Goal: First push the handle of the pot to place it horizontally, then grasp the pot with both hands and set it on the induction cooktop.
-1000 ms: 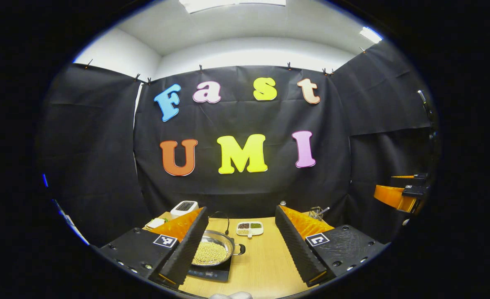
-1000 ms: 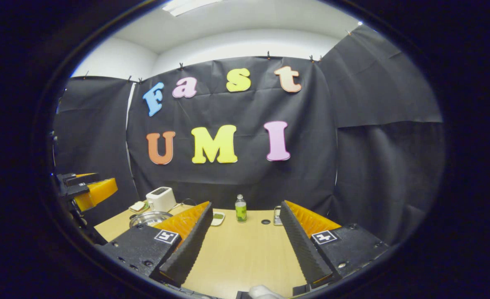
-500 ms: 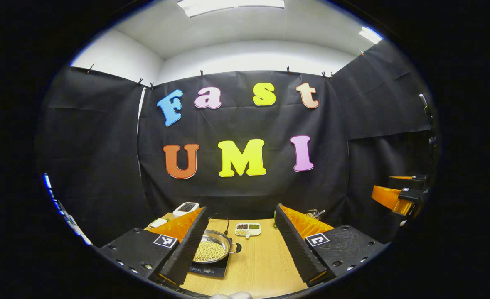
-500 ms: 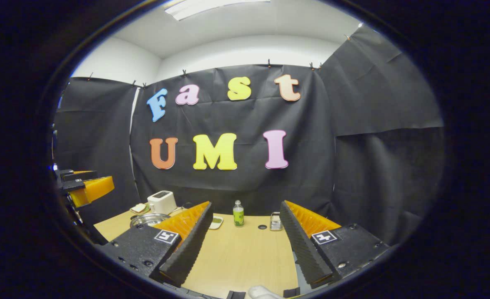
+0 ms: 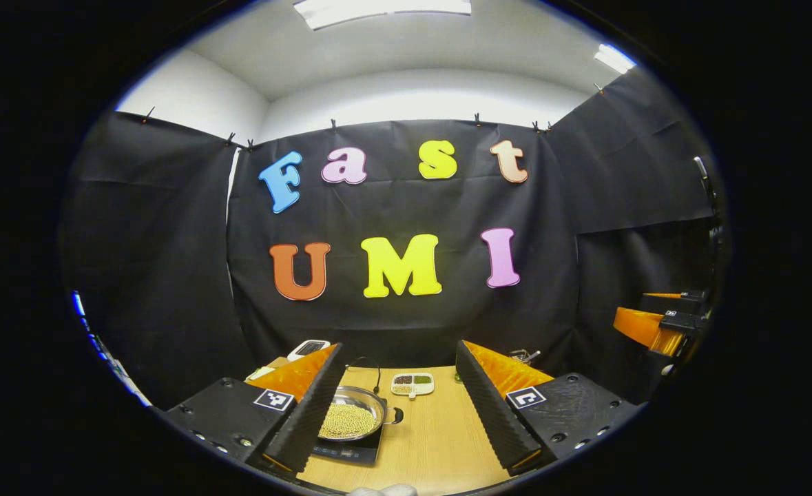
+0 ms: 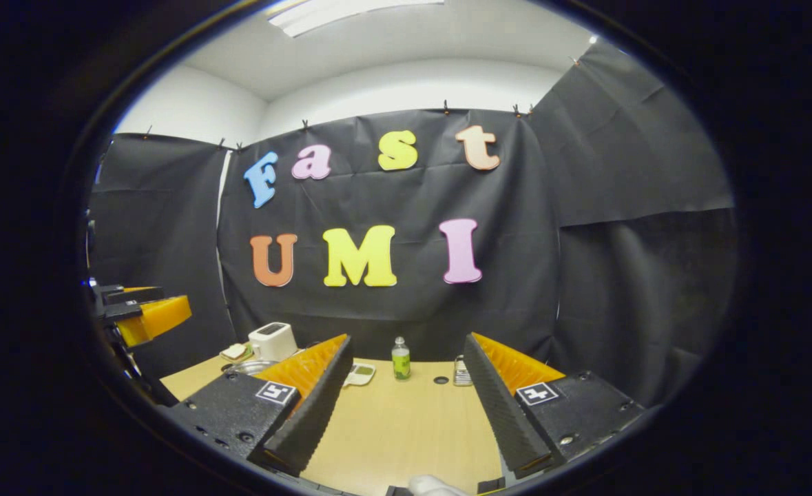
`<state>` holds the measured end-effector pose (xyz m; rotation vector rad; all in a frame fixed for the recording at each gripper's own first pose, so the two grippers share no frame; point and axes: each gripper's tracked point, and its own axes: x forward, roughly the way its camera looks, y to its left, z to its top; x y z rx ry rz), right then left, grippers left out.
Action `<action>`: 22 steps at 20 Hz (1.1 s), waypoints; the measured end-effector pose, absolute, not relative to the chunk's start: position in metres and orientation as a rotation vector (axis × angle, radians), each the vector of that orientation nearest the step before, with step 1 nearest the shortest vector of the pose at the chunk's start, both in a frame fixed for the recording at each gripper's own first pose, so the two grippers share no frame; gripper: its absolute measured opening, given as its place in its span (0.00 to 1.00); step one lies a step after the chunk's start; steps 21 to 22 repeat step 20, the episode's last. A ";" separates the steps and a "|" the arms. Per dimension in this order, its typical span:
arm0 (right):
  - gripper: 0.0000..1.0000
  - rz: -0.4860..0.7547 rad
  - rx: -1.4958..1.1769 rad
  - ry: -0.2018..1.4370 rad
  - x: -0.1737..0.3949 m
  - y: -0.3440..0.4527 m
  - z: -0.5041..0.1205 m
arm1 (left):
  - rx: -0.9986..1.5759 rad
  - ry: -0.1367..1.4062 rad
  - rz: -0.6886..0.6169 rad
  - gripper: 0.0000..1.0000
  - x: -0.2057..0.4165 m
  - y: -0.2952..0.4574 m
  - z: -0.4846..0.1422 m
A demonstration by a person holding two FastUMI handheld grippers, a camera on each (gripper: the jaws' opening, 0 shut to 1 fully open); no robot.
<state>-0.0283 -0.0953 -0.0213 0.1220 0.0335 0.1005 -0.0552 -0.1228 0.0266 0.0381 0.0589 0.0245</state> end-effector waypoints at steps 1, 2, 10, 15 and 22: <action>1.00 0.098 0.124 0.034 -0.026 -0.095 -0.021 | 0.043 0.057 0.030 0.96 -0.054 -0.121 0.027; 1.00 0.097 0.126 0.035 -0.026 -0.094 -0.021 | 0.046 0.058 0.030 0.96 -0.053 -0.120 0.027; 1.00 0.091 0.141 0.048 -0.021 -0.092 -0.022 | 0.053 0.049 0.036 0.96 -0.044 -0.112 0.025; 1.00 0.088 0.133 0.051 -0.020 -0.094 -0.024 | 0.049 0.041 0.015 0.96 -0.042 -0.118 0.026; 1.00 0.092 0.126 0.051 -0.020 -0.094 -0.025 | 0.043 0.040 0.004 0.96 -0.040 -0.124 0.026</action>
